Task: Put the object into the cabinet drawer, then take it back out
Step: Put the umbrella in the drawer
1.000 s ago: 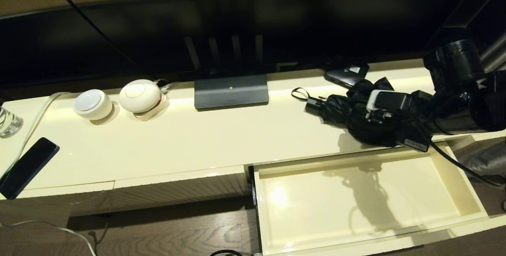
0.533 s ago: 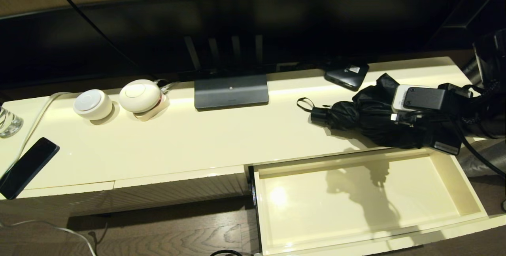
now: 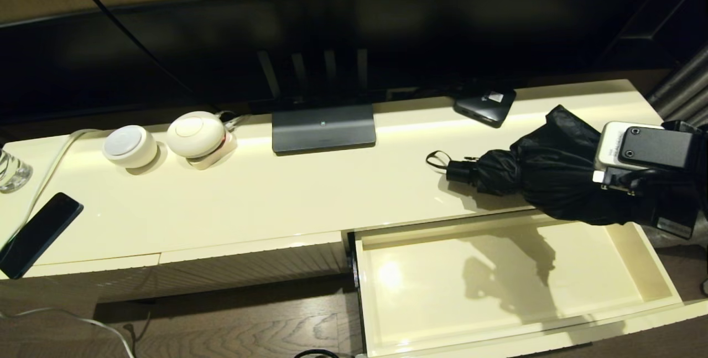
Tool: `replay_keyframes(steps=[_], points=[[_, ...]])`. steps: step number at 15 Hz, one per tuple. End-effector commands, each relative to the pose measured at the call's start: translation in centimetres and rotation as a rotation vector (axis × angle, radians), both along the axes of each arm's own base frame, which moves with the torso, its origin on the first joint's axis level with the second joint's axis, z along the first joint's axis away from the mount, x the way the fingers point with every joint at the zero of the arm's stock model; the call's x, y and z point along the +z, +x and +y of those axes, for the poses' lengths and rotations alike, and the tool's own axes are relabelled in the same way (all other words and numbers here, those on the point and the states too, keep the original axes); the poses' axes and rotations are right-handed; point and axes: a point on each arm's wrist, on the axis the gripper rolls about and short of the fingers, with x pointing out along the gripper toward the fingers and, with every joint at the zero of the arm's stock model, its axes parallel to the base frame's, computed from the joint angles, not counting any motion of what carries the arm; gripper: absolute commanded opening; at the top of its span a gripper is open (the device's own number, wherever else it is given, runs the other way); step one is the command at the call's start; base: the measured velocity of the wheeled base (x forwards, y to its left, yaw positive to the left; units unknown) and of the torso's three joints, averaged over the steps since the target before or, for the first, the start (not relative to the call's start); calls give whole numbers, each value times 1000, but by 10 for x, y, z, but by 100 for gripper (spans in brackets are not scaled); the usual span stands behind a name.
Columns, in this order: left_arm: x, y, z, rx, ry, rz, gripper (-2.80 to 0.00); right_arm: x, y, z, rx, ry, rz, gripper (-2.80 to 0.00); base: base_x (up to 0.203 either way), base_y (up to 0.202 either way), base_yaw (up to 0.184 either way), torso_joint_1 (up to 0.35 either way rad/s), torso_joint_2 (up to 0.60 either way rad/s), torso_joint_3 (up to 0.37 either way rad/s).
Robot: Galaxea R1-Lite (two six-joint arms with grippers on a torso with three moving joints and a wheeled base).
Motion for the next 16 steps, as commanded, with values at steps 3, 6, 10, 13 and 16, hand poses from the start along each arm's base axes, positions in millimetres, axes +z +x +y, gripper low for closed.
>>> replay_keyframes(steps=[3, 6, 10, 13, 16], points=[[-1, 0, 0, 1, 0, 3, -280, 4, -52, -4, 79, -4, 23, -280, 0, 0, 0, 0, 0, 0], [-1, 0, 0, 1, 0, 3, -280, -6, -86, -10, 122, -37, 124, -280, 0, 0, 0, 0, 0, 0], [-1, 0, 0, 1, 0, 4, -280, -34, -90, -11, 136, -81, 262, -280, 0, 0, 0, 0, 0, 0], [-1, 0, 0, 1, 0, 4, -280, -45, -81, -7, 142, -88, 328, -280, 0, 0, 0, 0, 0, 0], [-1, 0, 0, 1, 0, 4, -280, -57, -64, -3, 123, -96, 373, -280, 0, 0, 0, 0, 0, 0]])
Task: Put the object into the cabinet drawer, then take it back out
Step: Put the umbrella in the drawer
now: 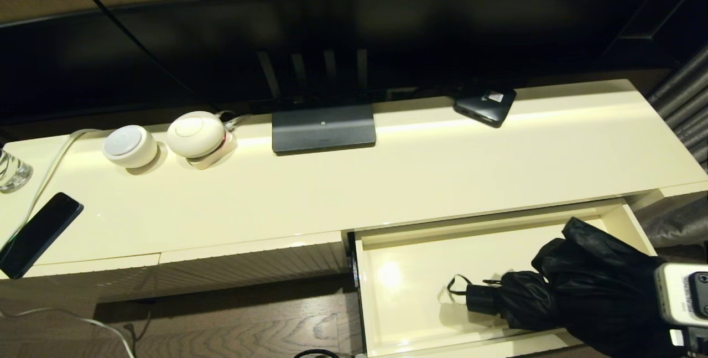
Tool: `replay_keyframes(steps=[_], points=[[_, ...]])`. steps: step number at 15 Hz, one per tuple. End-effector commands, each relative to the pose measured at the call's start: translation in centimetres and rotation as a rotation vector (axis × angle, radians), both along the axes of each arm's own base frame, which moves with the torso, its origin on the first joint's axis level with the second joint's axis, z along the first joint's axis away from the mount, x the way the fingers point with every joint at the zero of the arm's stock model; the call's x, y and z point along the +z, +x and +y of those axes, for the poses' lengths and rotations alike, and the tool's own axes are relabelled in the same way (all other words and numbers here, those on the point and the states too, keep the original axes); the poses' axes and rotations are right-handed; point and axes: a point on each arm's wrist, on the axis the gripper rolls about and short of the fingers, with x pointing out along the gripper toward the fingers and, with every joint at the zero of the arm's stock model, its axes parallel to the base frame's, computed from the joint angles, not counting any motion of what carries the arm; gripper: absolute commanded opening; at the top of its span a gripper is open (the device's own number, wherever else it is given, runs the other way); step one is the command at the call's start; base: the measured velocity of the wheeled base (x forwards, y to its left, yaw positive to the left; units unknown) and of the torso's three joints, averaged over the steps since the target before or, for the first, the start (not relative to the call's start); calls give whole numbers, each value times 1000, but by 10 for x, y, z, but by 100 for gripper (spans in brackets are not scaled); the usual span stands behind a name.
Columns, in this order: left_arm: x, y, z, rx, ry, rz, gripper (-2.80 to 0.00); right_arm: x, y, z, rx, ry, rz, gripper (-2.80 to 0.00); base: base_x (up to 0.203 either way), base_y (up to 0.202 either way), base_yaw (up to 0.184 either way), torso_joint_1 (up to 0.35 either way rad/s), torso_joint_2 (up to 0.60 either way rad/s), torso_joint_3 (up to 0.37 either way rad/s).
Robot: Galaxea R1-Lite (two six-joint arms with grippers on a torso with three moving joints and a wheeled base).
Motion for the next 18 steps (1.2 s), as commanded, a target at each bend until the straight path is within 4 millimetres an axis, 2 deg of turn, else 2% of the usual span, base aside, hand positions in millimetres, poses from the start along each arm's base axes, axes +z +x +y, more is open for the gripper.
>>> replay_keyframes(steps=[1, 5, 8, 11, 14, 18], points=[[-1, 0, 0, 1, 0, 3, -280, -13, 18, 4, -13, -22, 47, -280, 0, 0, 0, 0, 0, 0], [-1, 0, 0, 1, 0, 3, -280, -25, 54, 5, -48, -27, 48, -280, 0, 0, 0, 0, 0, 0], [-1, 0, 0, 1, 0, 3, -280, -36, 73, -5, 9, -104, 40, -280, 0, 0, 0, 0, 0, 0], [-1, 0, 0, 1, 0, 3, -280, -44, 92, -9, 32, -111, 22, -280, 0, 0, 0, 0, 0, 0], [-1, 0, 0, 1, 0, 5, -280, -48, 106, -10, 78, -156, -17, -280, 0, 0, 0, 0, 0, 0], [-1, 0, 0, 1, 0, 3, -280, -52, 114, -9, 127, -197, -37, -280, 0, 0, 0, 0, 0, 0]])
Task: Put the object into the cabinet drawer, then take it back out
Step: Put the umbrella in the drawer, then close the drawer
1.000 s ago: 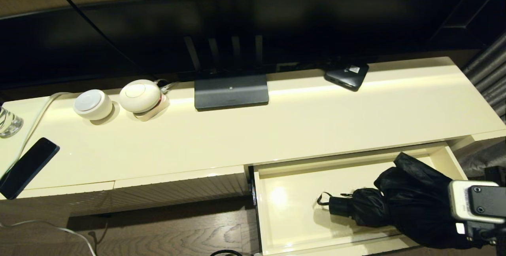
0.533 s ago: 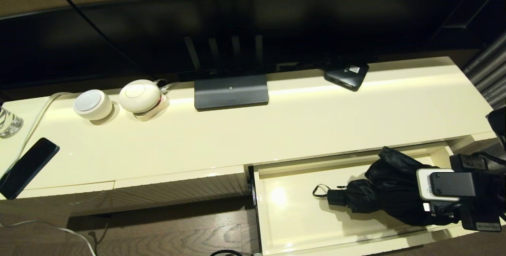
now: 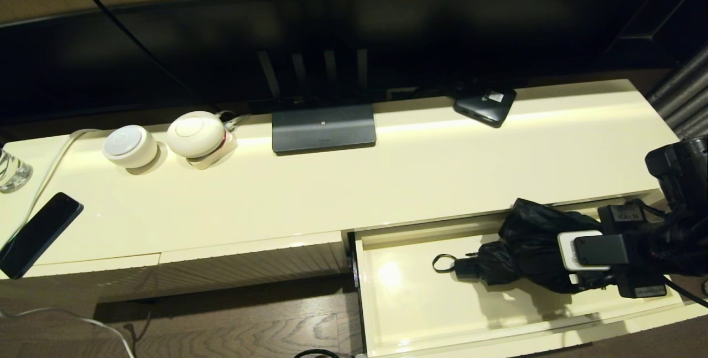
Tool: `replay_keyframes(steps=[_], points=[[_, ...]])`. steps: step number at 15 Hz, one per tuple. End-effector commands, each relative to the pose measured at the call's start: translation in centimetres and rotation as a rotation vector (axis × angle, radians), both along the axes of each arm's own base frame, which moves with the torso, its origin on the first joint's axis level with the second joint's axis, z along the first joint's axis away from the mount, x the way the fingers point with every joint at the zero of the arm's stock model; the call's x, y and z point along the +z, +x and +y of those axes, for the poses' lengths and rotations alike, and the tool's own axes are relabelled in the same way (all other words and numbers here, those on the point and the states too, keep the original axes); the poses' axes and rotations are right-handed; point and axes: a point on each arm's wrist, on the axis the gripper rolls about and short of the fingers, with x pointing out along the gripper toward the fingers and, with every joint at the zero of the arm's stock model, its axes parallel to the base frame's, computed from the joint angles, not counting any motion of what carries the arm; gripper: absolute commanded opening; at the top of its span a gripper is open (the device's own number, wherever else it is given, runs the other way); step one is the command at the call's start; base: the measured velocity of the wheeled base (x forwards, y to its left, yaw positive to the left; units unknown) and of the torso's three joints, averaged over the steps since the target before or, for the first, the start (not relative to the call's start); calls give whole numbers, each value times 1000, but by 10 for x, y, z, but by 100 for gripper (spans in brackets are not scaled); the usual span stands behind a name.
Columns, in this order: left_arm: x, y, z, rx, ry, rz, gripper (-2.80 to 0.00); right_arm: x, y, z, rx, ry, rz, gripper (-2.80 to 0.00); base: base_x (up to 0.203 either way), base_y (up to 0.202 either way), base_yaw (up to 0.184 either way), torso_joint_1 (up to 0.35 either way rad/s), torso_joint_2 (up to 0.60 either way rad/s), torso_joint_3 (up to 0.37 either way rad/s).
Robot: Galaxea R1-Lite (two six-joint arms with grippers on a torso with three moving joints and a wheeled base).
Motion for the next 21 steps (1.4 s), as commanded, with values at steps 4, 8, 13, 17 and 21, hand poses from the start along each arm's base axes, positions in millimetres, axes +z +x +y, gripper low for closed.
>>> replay_keyframes(steps=[4, 8, 13, 17, 21], points=[[-1, 0, 0, 1, 0, 4, -280, -8, 5, 1, 9, -14, 31, 0, 0, 0, 0, 0, 0, 0], [-1, 0, 0, 1, 0, 4, -280, -2, 1, 0, 4, -5, 5, 0, 0, 0, 0, 0, 0, 0], [-1, 0, 0, 1, 0, 5, -280, 28, -22, 4, -54, 110, -112, 0, 0, 0, 0, 0, 0, 0], [-1, 0, 0, 1, 0, 4, -280, 43, -58, 9, -177, 335, -147, -280, 0, 0, 0, 0, 0, 0], [-1, 0, 0, 1, 0, 5, -280, 36, -96, 8, -212, 374, -17, -280, 0, 0, 0, 0, 0, 0]])
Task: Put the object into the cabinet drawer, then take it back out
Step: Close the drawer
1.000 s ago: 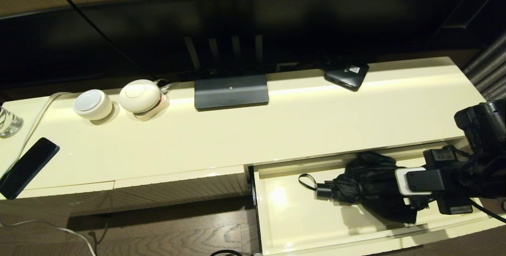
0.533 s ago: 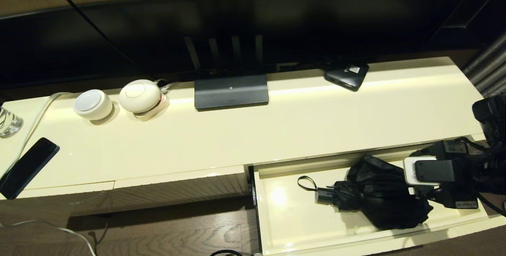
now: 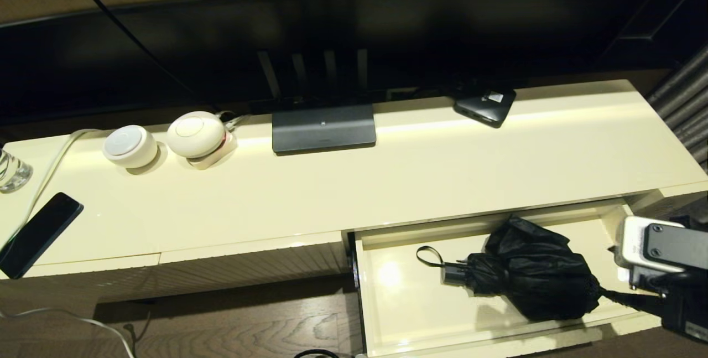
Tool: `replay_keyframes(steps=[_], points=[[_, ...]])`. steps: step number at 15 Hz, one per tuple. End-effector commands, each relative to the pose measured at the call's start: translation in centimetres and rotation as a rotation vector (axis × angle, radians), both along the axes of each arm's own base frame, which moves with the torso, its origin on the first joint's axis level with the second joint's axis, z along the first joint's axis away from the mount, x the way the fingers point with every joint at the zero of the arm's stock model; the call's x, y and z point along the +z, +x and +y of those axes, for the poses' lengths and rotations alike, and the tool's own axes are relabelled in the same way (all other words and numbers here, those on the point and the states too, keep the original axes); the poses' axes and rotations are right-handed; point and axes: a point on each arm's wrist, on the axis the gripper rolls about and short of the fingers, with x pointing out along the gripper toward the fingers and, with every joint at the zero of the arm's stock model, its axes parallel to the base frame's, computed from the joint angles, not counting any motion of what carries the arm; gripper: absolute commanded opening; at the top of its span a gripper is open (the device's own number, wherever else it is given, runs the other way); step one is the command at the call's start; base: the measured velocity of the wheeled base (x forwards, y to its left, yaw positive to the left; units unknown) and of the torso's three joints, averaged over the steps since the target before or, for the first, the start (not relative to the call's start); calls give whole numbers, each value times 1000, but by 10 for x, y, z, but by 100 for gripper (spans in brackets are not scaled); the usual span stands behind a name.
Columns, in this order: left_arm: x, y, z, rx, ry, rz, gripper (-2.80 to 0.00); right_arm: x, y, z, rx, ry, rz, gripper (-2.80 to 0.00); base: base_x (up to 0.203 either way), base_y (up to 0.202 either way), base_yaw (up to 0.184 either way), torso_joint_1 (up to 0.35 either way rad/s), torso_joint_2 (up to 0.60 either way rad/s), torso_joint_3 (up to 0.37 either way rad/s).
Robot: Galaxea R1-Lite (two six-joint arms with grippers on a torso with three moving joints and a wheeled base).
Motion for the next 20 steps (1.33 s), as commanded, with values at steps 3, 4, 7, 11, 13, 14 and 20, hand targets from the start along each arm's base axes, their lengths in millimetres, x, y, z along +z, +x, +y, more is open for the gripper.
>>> replay_keyframes(steps=[3, 4, 7, 11, 13, 14, 20], points=[[-1, 0, 0, 0, -1, 5, -280, -20, -44, 4, 73, 30, 162, -280, 0, 0, 0, 0, 0, 0], [-1, 0, 0, 0, -1, 4, -280, -32, -48, 6, 89, 27, 217, -280, 0, 0, 0, 0, 0, 0], [-1, 0, 0, 0, -1, 4, -280, -48, -49, 13, 118, 1, 306, -280, 0, 0, 0, 0, 0, 0], [-1, 0, 0, 0, -1, 4, -280, -70, -45, 24, 146, -7, 461, -280, 0, 0, 0, 0, 0, 0], [-1, 0, 0, 0, -1, 5, -280, -77, -43, 29, 170, -36, 504, -280, 0, 0, 0, 0, 0, 0], [-1, 0, 0, 0, -1, 6, -280, -80, -42, 32, 185, -49, 521, -280, 0, 0, 0, 0, 0, 0], [-1, 0, 0, 0, -1, 4, -280, -96, -35, 38, 211, -105, 592, -280, 0, 0, 0, 0, 0, 0]])
